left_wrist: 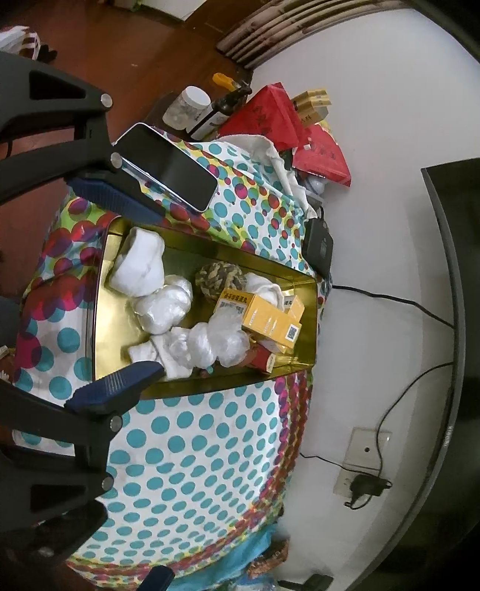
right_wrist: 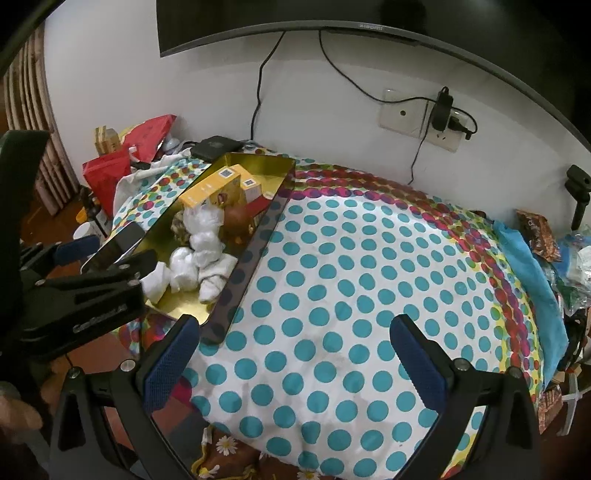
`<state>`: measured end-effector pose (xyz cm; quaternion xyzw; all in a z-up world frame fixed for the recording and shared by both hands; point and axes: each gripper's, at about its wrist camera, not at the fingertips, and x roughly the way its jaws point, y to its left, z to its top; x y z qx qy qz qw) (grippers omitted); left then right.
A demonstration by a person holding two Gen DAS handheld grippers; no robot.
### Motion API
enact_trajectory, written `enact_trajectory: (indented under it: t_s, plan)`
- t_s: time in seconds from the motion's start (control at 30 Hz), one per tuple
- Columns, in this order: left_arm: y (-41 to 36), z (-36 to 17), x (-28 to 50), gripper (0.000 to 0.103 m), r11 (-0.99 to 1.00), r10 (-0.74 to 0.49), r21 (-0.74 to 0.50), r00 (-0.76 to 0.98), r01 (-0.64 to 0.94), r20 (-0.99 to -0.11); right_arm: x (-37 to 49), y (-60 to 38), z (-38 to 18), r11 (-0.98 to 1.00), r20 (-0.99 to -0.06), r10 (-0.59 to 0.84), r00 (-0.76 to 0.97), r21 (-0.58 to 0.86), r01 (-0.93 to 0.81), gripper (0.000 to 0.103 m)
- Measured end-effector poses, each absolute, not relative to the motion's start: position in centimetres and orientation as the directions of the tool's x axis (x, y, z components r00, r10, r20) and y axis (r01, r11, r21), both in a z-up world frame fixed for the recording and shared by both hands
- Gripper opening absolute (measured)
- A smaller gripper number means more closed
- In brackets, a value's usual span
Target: Organize objects
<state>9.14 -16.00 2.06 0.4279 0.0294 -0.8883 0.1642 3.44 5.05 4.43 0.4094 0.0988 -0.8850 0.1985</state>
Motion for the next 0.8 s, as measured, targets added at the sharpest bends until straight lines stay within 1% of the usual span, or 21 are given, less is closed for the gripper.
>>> enact_trajectory:
  t_s: [0.17, 0.27, 0.37, 0.57, 0.73, 0.8]
  plan:
    - [-16.3, 1.5, 8.9, 0.079, -0.952, -0.217, 0.041, -0.575, 0.303, -0.789, 3.7, 4.7, 3.8, -0.893, -0.777, -0.282, -0.563, -0.002, 0.450, 0.103]
    - [-16.1, 1.4, 8.9, 0.079, -0.952, -0.225, 0.050, -0.578, 0.303, -0.784, 3.9, 4.4, 3.5, -0.888, -0.785, -0.285, -0.551, 0.000, 0.459, 0.103]
    - [-16.1, 1.4, 8.9, 0.079, -0.958, -0.190, 0.016, -0.593, 0.286, -0.782, 4.0, 4.1, 3.3, -0.884, -0.787, -0.289, -0.545, 0.002, 0.467, 0.103]
    - [-15.7, 1.7, 8.7, 0.079, -0.962, -0.204, 0.043, -0.604, 0.270, -0.770, 4.1, 3.9, 3.1, -0.881, -0.792, -0.289, -0.537, 0.001, 0.472, 0.103]
    - [-15.3, 1.8, 8.4, 0.079, -0.969, -0.174, 0.024, -0.614, 0.244, -0.770, 4.1, 3.8, 2.8, -0.880, -0.800, -0.286, -0.528, 0.002, 0.475, 0.103]
    - [-15.2, 1.9, 8.3, 0.079, -0.966, -0.195, 0.045, -0.608, 0.253, -0.770, 4.1, 3.9, 2.7, -0.880, -0.801, -0.288, -0.525, 0.004, 0.476, 0.103]
